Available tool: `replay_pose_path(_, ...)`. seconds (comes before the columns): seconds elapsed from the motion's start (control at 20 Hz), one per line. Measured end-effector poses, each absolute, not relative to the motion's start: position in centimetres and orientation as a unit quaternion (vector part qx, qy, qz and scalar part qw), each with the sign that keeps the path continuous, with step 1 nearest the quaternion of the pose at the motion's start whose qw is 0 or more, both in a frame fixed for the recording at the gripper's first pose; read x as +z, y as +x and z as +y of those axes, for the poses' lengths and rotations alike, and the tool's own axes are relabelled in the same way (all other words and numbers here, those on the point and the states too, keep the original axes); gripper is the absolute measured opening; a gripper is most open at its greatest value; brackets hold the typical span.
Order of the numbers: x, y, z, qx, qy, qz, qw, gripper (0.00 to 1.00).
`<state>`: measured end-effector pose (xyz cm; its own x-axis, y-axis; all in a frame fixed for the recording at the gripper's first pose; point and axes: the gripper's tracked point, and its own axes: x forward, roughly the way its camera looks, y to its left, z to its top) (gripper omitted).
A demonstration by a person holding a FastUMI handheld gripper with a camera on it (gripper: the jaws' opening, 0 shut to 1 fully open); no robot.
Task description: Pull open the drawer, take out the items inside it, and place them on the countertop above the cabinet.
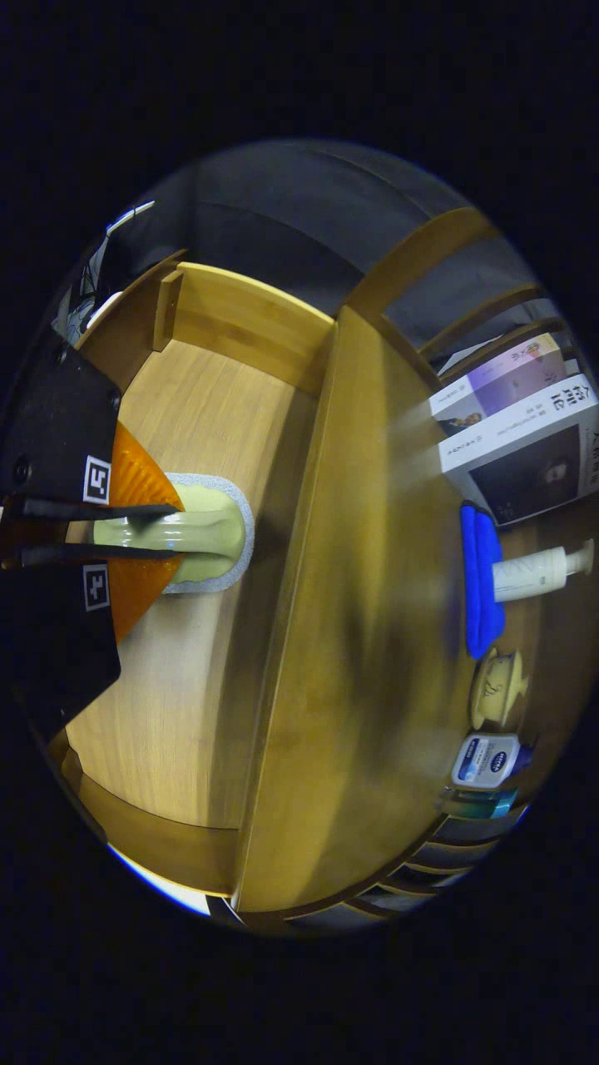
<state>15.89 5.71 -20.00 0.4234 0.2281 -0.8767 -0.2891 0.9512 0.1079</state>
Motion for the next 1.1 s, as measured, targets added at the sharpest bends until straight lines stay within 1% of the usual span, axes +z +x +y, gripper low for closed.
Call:
replay_pose_path(0.35, -15.6, 13.6, 4.6, 0.173, -0.024, 0.465, 0.868, 0.12)
replay_pose_path(0.7, -8.6, 13.7, 5.5, 0.192, -0.007, 0.398, 0.897, 0.12)
replay_pose_path(0.85, -6.6, 15.7, 5.1, 0.178, -0.001, 0.372, 0.911, 0.12)
replay_pose_path(0.95, -5.6, 17.8, 4.7, 0.153, 0.019, 0.35, 0.924, 0.12)
replay_pose_path(1.1, -5.8, 20.8, 3.9, 0.121, 0.032, 0.343, 0.931, 0.12)
